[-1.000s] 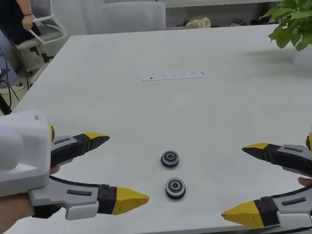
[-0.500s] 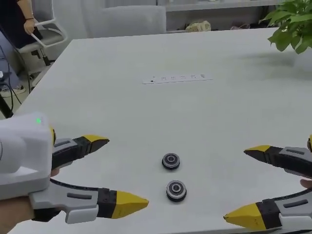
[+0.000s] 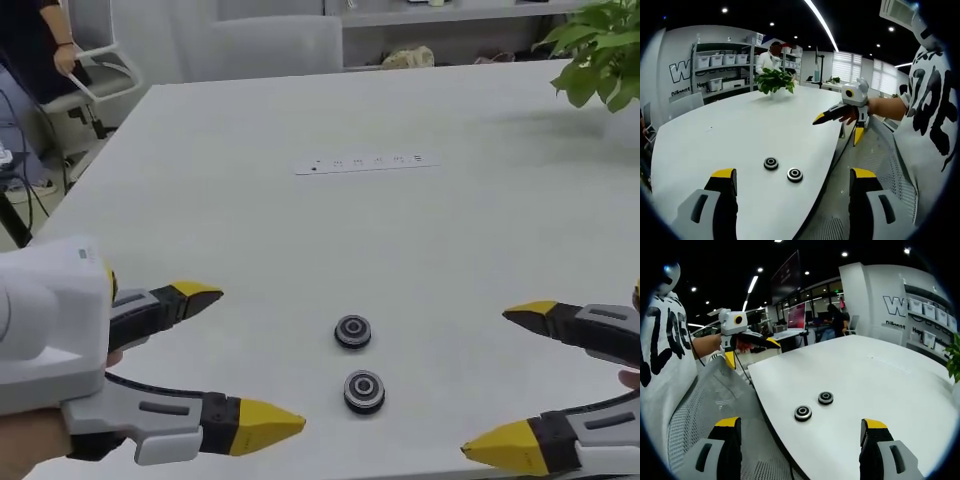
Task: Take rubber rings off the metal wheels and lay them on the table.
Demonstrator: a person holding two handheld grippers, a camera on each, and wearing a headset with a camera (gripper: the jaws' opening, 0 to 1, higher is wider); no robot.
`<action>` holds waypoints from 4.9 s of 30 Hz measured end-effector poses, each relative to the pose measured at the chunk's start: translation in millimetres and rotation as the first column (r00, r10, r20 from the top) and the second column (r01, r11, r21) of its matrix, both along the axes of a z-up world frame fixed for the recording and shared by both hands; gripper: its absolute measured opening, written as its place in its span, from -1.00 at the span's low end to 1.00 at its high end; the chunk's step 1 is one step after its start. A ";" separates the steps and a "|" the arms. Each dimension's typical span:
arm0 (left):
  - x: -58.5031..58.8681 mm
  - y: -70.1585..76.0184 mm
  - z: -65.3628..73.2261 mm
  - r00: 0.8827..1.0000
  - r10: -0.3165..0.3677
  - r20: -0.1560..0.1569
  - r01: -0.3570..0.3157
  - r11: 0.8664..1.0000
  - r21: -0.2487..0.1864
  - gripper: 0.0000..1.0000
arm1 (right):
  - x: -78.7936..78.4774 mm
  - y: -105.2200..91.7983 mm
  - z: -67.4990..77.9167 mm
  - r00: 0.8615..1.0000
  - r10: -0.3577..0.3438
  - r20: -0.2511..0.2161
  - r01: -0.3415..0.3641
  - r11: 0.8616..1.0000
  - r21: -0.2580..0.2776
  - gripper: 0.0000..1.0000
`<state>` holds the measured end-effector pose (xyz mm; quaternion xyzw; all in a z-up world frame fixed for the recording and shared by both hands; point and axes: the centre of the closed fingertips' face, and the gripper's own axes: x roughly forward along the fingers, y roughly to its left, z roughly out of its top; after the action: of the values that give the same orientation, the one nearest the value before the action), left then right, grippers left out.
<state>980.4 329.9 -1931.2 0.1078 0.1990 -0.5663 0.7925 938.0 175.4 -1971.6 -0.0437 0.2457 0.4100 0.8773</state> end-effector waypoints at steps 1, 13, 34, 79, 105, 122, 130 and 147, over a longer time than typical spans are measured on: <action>-0.3 0.3 0.1 1.000 0.000 0.000 0.000 1.000 0.001 0.84 | -0.3 0.1 0.0 1.000 0.001 -0.001 -0.001 1.000 -0.002 0.98; -0.1 5.3 1.5 1.000 0.007 0.004 -0.007 1.000 0.002 0.84 | 1.1 1.8 6.1 1.000 0.011 0.005 -0.011 1.000 -0.007 0.98; 5.8 -1.1 7.2 1.000 -0.019 0.011 0.019 1.000 -0.009 0.76 | 10.0 9.1 10.8 0.999 0.038 0.014 -0.038 0.999 -0.008 0.95; 26.3 -31.5 -5.2 0.996 -0.091 0.013 0.091 0.996 0.005 0.70 | 30.6 23.0 -0.6 0.996 0.087 0.004 -0.087 0.996 0.009 0.85; 20.1 -35.7 -31.5 0.991 -0.133 -0.029 0.134 0.990 0.036 0.65 | 31.5 25.1 -21.7 0.991 0.132 -0.002 -0.132 0.991 -0.026 0.72; 21.5 -42.4 -47.4 0.984 -0.176 -0.042 0.178 0.981 0.073 0.55 | 36.6 24.1 -35.1 0.985 0.174 0.000 -0.174 0.983 -0.061 0.56; 22.8 -47.5 -52.6 0.979 -0.198 -0.044 0.201 0.975 0.089 0.51 | 37.0 25.5 -41.7 0.978 0.209 0.001 -0.208 0.975 -0.081 0.47; 24.5 -60.2 -67.0 0.969 -0.239 -0.066 0.245 0.963 0.113 0.40 | 46.4 29.3 -53.5 0.966 0.259 -0.005 -0.258 0.962 -0.086 0.22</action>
<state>1004.8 269.6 -1998.1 0.1639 0.2385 -0.6486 0.7040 984.4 204.7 -2025.1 -0.1143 0.2527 0.5099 0.8143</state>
